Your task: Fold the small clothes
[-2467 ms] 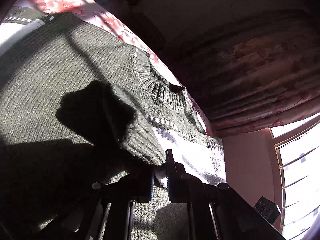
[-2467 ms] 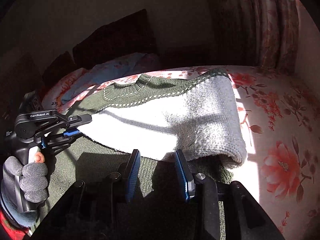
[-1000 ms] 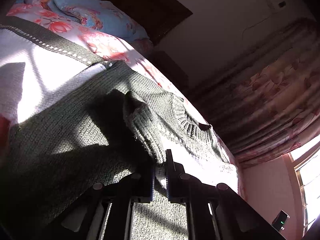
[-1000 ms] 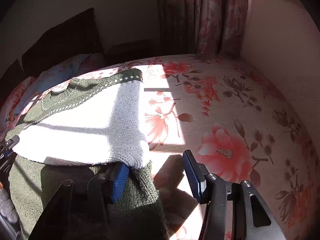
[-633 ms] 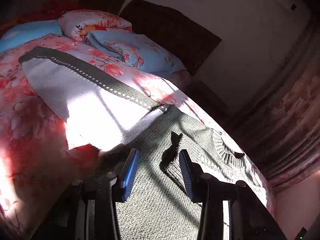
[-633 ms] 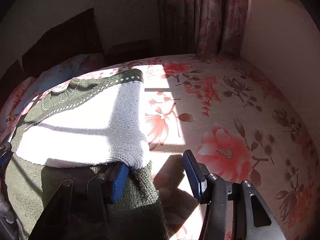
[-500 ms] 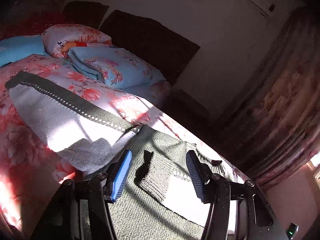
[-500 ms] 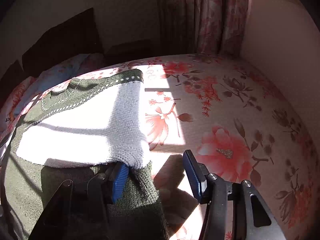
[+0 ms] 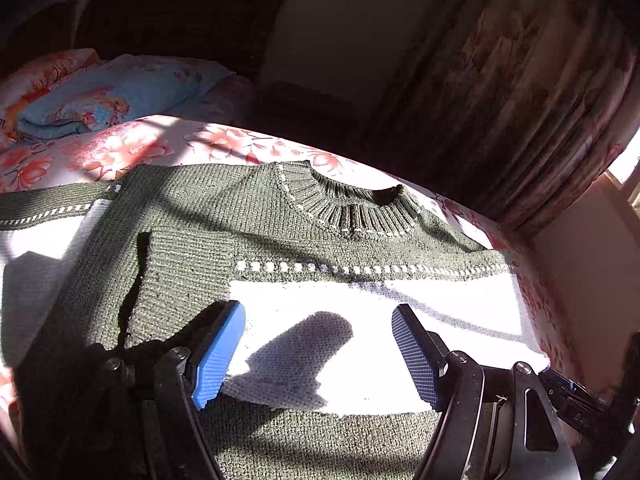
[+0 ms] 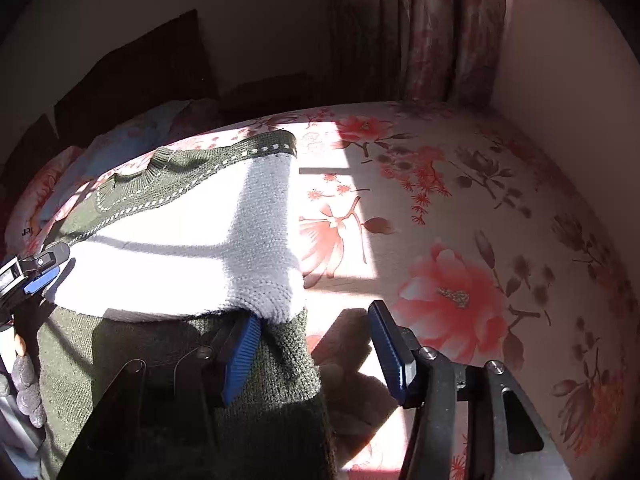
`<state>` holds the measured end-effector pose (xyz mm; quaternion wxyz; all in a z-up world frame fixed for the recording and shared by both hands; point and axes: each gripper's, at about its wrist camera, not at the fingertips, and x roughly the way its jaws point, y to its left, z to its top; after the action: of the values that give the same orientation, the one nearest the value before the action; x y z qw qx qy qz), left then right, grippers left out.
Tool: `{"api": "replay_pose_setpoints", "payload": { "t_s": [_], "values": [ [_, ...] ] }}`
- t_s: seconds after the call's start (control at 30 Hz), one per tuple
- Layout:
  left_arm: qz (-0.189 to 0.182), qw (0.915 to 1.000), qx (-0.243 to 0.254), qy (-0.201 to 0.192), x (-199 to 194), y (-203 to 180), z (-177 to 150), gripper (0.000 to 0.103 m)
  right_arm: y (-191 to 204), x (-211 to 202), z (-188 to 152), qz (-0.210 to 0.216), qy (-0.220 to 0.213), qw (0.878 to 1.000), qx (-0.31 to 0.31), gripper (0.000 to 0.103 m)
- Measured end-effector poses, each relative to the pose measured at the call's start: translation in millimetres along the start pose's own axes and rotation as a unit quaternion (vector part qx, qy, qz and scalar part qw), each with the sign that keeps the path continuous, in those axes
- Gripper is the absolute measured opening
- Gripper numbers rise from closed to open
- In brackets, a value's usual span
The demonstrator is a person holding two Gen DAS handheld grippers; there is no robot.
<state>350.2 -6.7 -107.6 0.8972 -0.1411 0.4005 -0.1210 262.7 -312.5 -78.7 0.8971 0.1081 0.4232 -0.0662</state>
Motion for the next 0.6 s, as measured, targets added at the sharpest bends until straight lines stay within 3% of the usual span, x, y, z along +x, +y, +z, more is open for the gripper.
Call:
{"api": "replay_pose_setpoints", "payload": {
  "t_s": [0.1,0.2,0.43,0.53,0.6],
  "values": [
    [0.000,0.9999,0.010,0.003,7.9,-3.6,3.1,0.103,-12.3,-23.9,9.6,0.018,-0.044,0.998,0.029,0.055],
    [0.005,0.9998,0.017,0.005,9.9,-6.3,3.1,0.103,-3.5,-26.7,40.6,0.047,-0.069,0.996,0.016,0.055],
    [-0.013,0.9999,0.009,0.003,9.1,-2.0,3.4,0.103,65.2,52.3,107.6,0.080,0.004,0.993,-0.091,0.055],
    [-0.015,0.9998,0.009,0.004,9.5,-2.4,3.6,0.103,77.4,91.0,119.6,0.047,0.054,0.988,-0.133,0.055],
    [-0.016,0.9998,0.011,0.005,10.1,-3.0,3.9,0.103,71.6,97.7,126.8,0.052,0.052,0.987,-0.141,0.055]
  ]
}}
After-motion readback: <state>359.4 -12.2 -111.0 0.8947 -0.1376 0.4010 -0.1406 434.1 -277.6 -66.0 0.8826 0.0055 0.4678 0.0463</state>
